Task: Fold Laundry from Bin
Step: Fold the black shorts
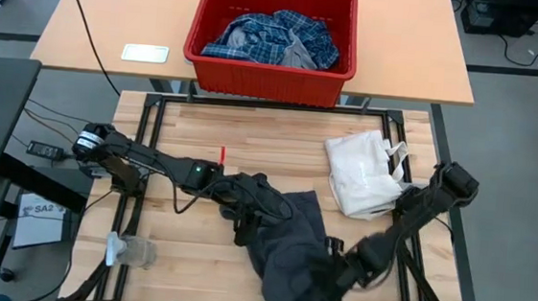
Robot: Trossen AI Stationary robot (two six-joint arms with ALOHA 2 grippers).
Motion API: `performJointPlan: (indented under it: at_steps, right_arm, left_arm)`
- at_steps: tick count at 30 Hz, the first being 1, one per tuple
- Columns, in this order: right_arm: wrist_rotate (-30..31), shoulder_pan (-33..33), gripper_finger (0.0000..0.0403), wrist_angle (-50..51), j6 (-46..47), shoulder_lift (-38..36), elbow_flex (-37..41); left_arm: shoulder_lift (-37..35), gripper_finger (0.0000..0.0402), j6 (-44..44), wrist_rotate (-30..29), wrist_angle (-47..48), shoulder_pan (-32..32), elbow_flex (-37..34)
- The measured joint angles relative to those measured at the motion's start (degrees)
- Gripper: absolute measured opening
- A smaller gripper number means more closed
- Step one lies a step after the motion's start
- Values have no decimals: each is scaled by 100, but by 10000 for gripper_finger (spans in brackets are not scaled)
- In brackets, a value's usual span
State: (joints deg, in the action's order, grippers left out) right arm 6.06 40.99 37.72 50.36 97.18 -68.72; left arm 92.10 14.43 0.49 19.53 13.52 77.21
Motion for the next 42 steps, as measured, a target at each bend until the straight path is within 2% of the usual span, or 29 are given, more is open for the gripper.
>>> performJointPlan:
  at_steps: [4, 7, 9, 11, 14, 17, 23, 26, 31, 38, 42]
  right_arm:
    - [-538, -228, 12, -198, 370, -455, -71]
    - [-959, -227, 12, -700, 543, -629, -73]
    - [-1132, -253, 12, -1135, 532, -694, -73]
    - [-1102, -351, 12, -1433, 534, -778, -73]
    - [-727, -642, 12, -1538, 666, -909, -75]
    - [-415, -997, 12, -1499, 860, -1073, -75]
    - [-741, -1864, 12, -1460, 942, -1393, -75]
    - [-942, -2165, 12, -1431, 896, -1520, -75]
    - [-1391, -2530, 12, -1429, 464, -1660, -73]
    - [-1994, -2850, 12, -1159, -388, -1670, -310]
    - [-2360, -2992, 14, -1061, -820, -1667, -366]
  left_arm:
    - [-200, 137, 137, -44, 371, 38, 2]
    - [-188, 137, 174, -55, 232, 195, -1]
    - [-94, 137, 82, -48, -236, 353, -6]
    - [-6, 137, -150, -29, -693, 518, 7]
    - [98, 137, -427, -77, -1228, 688, -4]
    - [58, 137, -347, -284, -1399, 723, 0]
    - [34, 137, 442, -1089, -1182, 633, 0]
    - [34, 137, 671, -1310, -1028, 493, 0]
    - [28, 137, 698, -1306, -991, 281, 0]
    - [17, 137, 170, -562, -845, 74, 4]
    - [17, 121, -201, -398, -868, 79, 4]
